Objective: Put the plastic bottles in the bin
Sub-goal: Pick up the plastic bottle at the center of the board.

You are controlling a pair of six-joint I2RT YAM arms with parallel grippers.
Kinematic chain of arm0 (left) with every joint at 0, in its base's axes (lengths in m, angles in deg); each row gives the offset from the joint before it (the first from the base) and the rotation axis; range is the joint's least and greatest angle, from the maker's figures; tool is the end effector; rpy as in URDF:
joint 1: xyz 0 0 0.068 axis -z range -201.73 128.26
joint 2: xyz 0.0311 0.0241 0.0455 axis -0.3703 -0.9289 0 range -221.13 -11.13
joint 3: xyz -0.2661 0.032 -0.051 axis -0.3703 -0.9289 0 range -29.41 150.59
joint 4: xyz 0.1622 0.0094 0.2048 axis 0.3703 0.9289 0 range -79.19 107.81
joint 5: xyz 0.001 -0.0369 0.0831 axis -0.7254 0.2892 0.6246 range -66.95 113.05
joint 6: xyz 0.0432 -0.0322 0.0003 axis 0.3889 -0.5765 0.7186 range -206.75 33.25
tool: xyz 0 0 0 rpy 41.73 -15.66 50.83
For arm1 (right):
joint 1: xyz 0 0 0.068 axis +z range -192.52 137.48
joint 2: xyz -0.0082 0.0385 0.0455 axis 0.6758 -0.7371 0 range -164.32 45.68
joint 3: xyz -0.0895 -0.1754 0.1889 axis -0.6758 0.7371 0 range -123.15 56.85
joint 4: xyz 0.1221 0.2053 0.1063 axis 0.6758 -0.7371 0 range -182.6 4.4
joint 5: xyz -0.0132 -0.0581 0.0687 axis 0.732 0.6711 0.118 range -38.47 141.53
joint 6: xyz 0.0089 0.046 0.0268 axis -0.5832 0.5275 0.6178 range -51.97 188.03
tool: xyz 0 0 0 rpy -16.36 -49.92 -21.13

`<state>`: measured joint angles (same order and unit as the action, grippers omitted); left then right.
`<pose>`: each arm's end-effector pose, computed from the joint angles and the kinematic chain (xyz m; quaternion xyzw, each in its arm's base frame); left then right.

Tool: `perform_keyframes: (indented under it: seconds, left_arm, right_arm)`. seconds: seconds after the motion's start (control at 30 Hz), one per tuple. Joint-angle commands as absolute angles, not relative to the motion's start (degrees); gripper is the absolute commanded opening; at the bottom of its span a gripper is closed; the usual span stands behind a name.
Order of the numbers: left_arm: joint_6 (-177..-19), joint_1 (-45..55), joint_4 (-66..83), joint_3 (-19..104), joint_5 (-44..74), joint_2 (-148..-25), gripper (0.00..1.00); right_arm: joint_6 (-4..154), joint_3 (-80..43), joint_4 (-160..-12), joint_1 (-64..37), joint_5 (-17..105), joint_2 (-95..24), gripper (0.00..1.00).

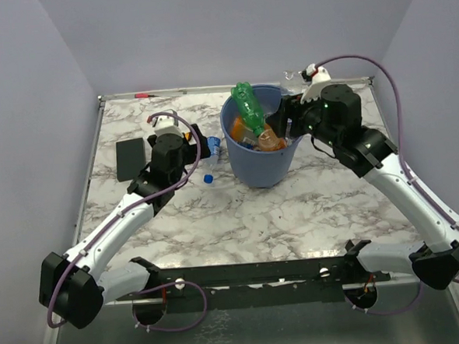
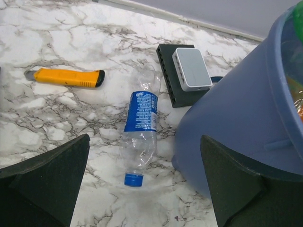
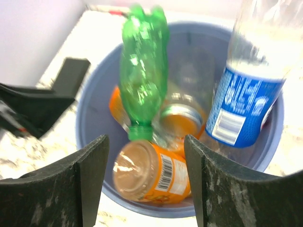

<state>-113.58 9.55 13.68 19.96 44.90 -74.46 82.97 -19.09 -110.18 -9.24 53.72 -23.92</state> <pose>0.2257 -0.1217 0.3175 -0.0823 0.7922 -0.1512 0.5855 0.2255 0.1464 0.4134 -0.1180 0.8015 0.2252 0.5413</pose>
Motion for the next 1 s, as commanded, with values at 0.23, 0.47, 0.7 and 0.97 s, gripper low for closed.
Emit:
perform_keyframes:
  seconds: [0.23,0.47,0.7,0.97]
  left_arm:
    - [-107.1,9.5,20.4,27.0,36.2,-92.1,0.99]
    - [-103.4,9.5,26.2,35.2,40.2,-106.5,0.99]
    - [-103.8,9.4,27.9,38.4,39.6,-115.6,0.97]
    - [-105.6,8.0,27.1,35.9,40.2,-118.4,0.7]
  right_arm:
    - [82.7,-25.3,-112.0,-9.3,53.4,-14.9,0.71]
    - [83.0,-21.7,-113.1,-9.3,54.5,-9.0,0.71]
    - [82.6,-21.9,-114.5,-9.3,55.0,-7.0,0.71]
    - [82.7,-21.6,-114.4,-9.3,55.0,-6.1,0.71]
